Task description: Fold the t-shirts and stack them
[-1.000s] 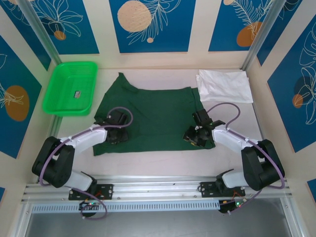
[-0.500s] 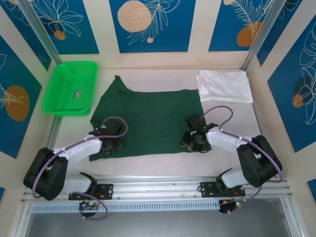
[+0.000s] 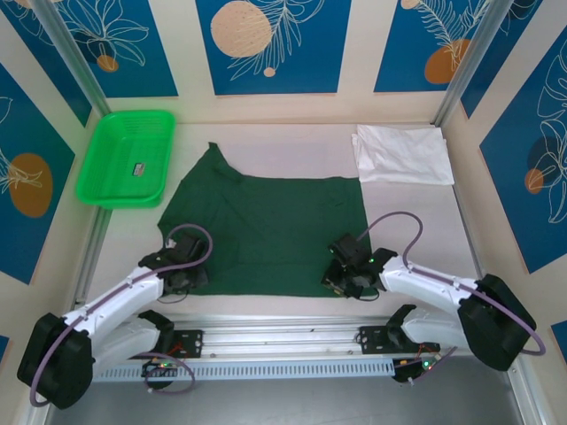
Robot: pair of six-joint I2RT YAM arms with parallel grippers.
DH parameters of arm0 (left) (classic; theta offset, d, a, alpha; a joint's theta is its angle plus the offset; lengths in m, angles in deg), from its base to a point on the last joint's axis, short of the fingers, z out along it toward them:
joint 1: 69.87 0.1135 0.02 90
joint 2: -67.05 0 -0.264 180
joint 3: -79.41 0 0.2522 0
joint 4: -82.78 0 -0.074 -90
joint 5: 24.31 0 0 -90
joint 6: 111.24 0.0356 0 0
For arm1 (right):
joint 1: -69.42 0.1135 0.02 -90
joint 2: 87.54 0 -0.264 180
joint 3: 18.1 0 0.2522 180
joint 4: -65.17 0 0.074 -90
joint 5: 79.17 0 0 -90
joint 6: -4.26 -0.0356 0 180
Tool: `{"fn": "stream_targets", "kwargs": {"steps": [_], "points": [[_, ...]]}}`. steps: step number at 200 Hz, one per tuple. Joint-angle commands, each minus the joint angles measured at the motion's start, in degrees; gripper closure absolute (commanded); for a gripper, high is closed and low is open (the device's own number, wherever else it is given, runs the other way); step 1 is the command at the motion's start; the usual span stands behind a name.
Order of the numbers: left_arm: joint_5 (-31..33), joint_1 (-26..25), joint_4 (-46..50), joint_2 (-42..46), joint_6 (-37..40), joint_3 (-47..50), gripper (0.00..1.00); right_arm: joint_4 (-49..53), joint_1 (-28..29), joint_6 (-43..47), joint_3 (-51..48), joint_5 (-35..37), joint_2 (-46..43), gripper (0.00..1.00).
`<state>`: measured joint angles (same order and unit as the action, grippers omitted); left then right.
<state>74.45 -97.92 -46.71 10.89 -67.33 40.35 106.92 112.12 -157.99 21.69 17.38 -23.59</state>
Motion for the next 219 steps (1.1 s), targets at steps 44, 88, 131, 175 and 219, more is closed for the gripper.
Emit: {"fn": "stream_targets", "kwargs": {"steps": [44, 88, 131, 175, 219], "points": [[-1.16, -0.41, 6.40, 5.37, -1.76, -7.55, 0.65, 14.30, 0.38, -0.40, 4.35, 7.57, -11.08, 0.50], [-0.78, 2.29, 5.94, -4.90, 0.51, -29.20, 0.43, 9.37, -8.39, 16.47, 16.19, 10.33, -7.54, 0.38], [-6.92, 10.13, 0.77, -28.39, 3.96, -53.41, 0.30, -7.33, -26.82, 34.30, 22.15, 4.52, 1.17, 0.15], [-10.66, 15.42, 3.47, -55.07, 13.77, -82.68, 0.26, -10.27, -41.07, 33.65, 34.51, -3.44, 23.41, 0.33], [-10.61, 18.78, 14.05, -81.80, 20.46, -115.29, 0.27, -10.53, -42.68, 32.35, 46.09, -0.92, 39.35, 0.36]]}}
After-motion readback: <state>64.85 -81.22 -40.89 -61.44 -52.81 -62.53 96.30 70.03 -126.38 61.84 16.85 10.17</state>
